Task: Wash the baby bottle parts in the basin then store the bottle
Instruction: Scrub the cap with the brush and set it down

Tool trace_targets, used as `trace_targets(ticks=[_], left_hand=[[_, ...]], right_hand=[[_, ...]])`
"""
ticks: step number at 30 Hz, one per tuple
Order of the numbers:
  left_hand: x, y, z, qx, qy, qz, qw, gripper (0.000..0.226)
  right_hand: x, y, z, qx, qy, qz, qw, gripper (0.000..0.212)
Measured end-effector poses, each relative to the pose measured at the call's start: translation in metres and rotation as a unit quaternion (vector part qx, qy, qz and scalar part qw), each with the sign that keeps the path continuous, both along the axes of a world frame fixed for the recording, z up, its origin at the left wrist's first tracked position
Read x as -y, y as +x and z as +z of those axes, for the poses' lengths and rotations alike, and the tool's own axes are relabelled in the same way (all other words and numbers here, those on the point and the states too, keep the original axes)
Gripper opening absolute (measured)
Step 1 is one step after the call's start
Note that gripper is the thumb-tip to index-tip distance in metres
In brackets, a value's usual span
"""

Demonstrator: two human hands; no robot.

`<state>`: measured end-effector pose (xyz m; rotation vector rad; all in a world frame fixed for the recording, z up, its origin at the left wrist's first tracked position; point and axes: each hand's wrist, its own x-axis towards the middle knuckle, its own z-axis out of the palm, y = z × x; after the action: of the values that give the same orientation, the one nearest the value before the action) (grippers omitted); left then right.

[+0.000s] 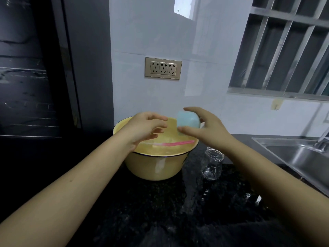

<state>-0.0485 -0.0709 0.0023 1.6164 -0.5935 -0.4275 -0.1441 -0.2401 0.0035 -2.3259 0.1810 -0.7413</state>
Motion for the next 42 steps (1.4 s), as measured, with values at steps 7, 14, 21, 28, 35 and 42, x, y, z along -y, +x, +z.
trace_targets(ticks=[7, 14, 21, 28, 35, 42], left_hand=[[-0.014, 0.005, -0.008, 0.063, 0.041, 0.011, 0.997, 0.009], [-0.021, 0.01, -0.013, 0.09, 0.064, 0.041, 0.993, 0.01], [-0.026, 0.015, -0.017, 0.152, 0.111, 0.068, 0.98, 0.009], [-0.03, 0.022, -0.019, 0.175, 0.143, 0.082, 0.971, 0.008], [-0.026, 0.027, -0.019, 0.179, 0.144, 0.077, 0.97, 0.01], [-0.023, 0.034, -0.018, 0.183, 0.147, 0.077, 0.969, 0.012]], right_hand=[[0.022, -0.039, -0.028, 0.008, 0.17, 0.024, 0.985, 0.05], [0.033, -0.066, -0.059, -0.034, 0.196, 0.034, 0.98, 0.072], [0.029, -0.069, -0.106, -0.133, 0.111, 0.024, 0.985, 0.053], [0.03, -0.066, -0.12, -0.214, 0.005, -0.007, 0.977, 0.06], [0.032, -0.068, -0.114, -0.252, -0.053, -0.01, 0.966, 0.096], [0.023, -0.07, -0.08, -0.223, -0.144, -0.038, 0.963, 0.074]])
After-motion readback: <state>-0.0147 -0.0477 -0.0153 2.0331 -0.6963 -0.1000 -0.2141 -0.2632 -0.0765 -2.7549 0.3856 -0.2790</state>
